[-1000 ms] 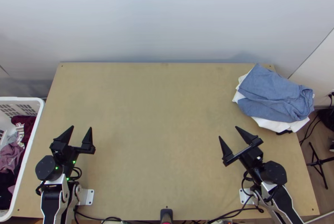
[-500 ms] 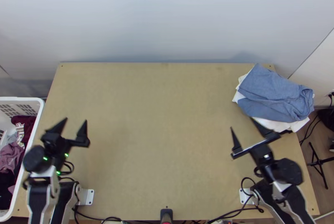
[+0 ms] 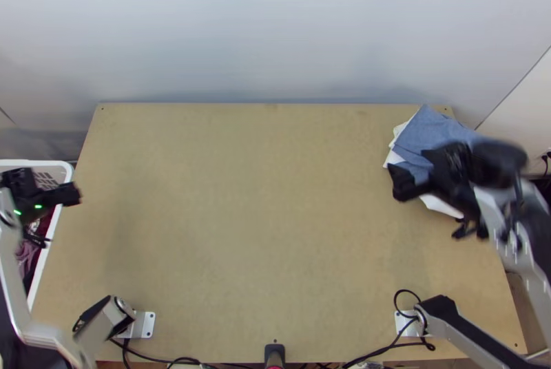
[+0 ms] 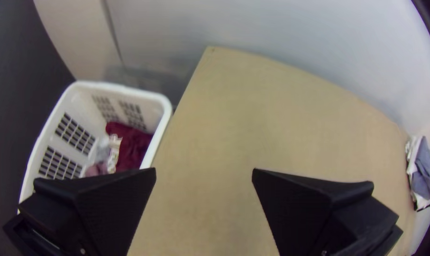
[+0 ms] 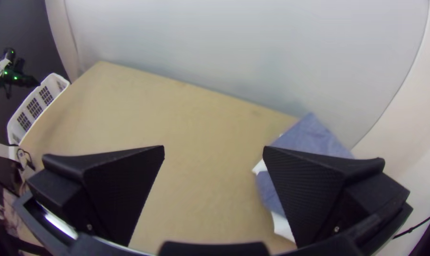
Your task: Fold the t-shirt
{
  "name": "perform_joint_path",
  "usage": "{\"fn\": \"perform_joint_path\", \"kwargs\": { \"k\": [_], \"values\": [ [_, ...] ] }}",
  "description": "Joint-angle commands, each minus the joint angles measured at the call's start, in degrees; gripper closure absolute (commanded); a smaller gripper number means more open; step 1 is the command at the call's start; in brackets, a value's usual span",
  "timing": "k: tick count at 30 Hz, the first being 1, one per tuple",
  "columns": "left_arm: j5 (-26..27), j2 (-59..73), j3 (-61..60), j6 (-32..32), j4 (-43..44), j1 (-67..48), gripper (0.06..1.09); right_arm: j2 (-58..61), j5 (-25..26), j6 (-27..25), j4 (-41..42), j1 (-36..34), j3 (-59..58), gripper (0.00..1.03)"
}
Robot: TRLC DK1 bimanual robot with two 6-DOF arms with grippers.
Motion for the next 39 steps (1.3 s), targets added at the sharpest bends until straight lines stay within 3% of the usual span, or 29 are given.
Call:
{"fn": "perform_joint_path", "kwargs": {
  "k": [1, 5, 8, 14, 26, 39],
  "values": [
    [-4.05, 24.92, 8.10, 12.23, -9.04, 18.94, 0.10, 19.71, -6.01, 3.24, -22.44, -1.78, 25.22, 0.07],
    [-7.57, 37.05, 13.11, 16.63, -5.88, 26.85, 0.10, 22.69, -5.93, 1.22, -25.69, -0.02, 30.05, 0.07],
    [-7.57, 44.79, 19.79, 16.72, -6.05, 30.02, 0.10, 24.10, -6.01, 3.77, -25.60, -1.78, 32.60, 0.06],
    [-8.18, 56.92, 31.48, 15.84, -6.58, 30.28, 0.10, 25.51, -6.01, 5.17, -25.95, -1.25, 34.01, 0.05],
    [-17.15, 86.27, 62.33, 10.65, -12.47, 34.67, 0.11, 26.65, -5.84, 5.09, -26.92, 2.27, 34.36, 0.05],
    [-21.28, 93.48, 65.14, 4.06, -8.25, 34.59, 0.11, 30.78, -4.70, 5.00, -27.45, 4.99, 38.93, 0.05]
  ]
}}
